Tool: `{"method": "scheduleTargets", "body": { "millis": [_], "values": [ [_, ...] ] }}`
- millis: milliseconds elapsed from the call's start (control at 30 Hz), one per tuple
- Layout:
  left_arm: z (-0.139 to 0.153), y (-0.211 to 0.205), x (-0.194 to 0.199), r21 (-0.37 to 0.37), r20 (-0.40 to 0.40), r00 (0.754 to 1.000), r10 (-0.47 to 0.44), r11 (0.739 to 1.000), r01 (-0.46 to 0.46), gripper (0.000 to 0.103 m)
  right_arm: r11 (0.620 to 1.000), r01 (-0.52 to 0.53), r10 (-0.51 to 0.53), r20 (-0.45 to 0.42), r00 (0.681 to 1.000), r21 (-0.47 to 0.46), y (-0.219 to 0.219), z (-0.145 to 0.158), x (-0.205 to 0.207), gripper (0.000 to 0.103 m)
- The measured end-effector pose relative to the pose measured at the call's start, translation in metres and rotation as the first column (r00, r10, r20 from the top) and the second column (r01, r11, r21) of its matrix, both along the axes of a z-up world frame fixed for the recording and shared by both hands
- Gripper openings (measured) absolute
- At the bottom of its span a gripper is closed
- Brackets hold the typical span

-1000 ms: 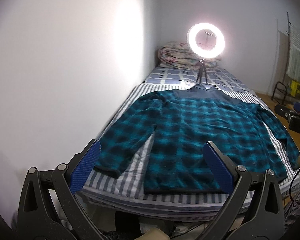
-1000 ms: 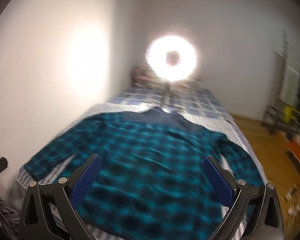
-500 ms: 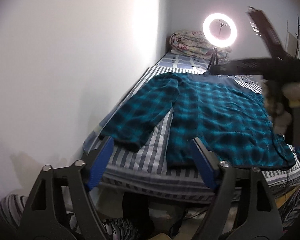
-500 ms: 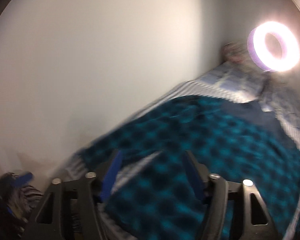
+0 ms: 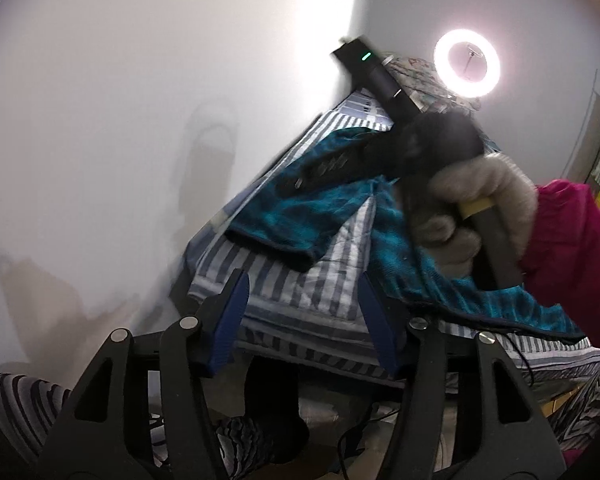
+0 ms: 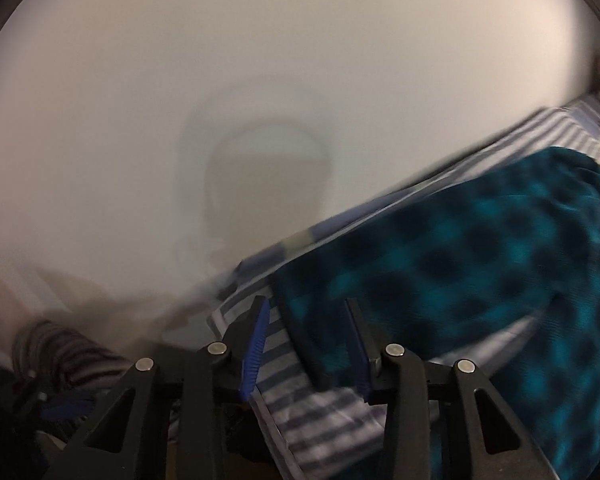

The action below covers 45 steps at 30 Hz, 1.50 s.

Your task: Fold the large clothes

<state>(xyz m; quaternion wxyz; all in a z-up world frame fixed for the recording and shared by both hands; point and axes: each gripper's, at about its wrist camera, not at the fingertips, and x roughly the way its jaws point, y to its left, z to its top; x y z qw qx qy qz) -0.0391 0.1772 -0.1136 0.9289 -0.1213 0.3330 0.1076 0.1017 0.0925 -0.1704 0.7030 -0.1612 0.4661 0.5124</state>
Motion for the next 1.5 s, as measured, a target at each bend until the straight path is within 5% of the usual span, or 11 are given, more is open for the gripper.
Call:
{"method": "scheduleTargets", "body": {
  "millis": [67,300,467,500,567,667,933,1133,1333,1400,1500],
  "values": [
    [-0.003,0.006,-0.005,-0.024,-0.004,1.0,0.01,1.0,-0.01,0.048,0.998,-0.04,0.04,-0.001,0.999,-0.04,0.015,-0.018,-0.007,0.039],
    [-0.004,0.018,-0.022,-0.074,0.019,0.999,0.032,0.997,-0.03,0.048,0.985,-0.094,0.094,-0.008,0.996,-0.144,0.041,-0.059,-0.015,0.039],
    [-0.004,0.019,-0.021,-0.077,0.016,0.999,0.033,0.997,-0.032,0.048,0.971,-0.119,0.136,0.069,0.988,-0.208,0.054,-0.076,-0.027,0.041],
    [-0.003,0.02,-0.021,-0.077,0.017,0.999,0.033,0.996,-0.032,0.048,0.97,-0.12,0.141,0.084,0.986,-0.211,0.055,-0.076,-0.03,0.038],
    [-0.004,0.02,-0.019,-0.077,0.016,0.999,0.03,0.997,-0.029,0.048,0.971,-0.108,0.133,0.109,0.985,-0.213,0.054,-0.074,-0.03,0.013],
    [-0.002,0.018,-0.015,-0.073,0.013,1.0,0.018,0.997,-0.017,0.048,0.986,-0.066,0.077,0.068,0.995,-0.154,0.05,-0.065,-0.024,0.008],
    [0.008,0.009,-0.007,-0.027,0.024,1.0,-0.005,1.0,0.006,0.048,0.975,0.172,-0.169,-0.035,0.985,0.143,-0.058,0.0,0.01,0.007],
    [0.017,-0.001,0.011,0.009,0.025,0.999,-0.041,0.999,0.041,0.048,0.852,0.427,-0.393,-0.169,0.904,0.302,-0.171,0.014,0.019,0.007],
    [0.026,-0.02,0.045,0.031,0.022,0.992,-0.126,0.992,0.125,0.048,0.757,0.582,-0.536,-0.228,0.813,0.298,-0.228,-0.002,0.002,0.007],
    [0.026,-0.033,0.058,0.053,0.02,0.986,-0.168,0.985,0.167,0.048,0.754,0.593,-0.541,-0.246,0.804,0.283,-0.235,-0.007,-0.006,0.007],
    [0.025,-0.05,0.076,0.073,-0.003,0.973,-0.232,0.97,0.232,0.048,0.807,0.534,-0.469,-0.274,0.839,0.252,-0.237,-0.019,-0.018,0.008]
  ]
}}
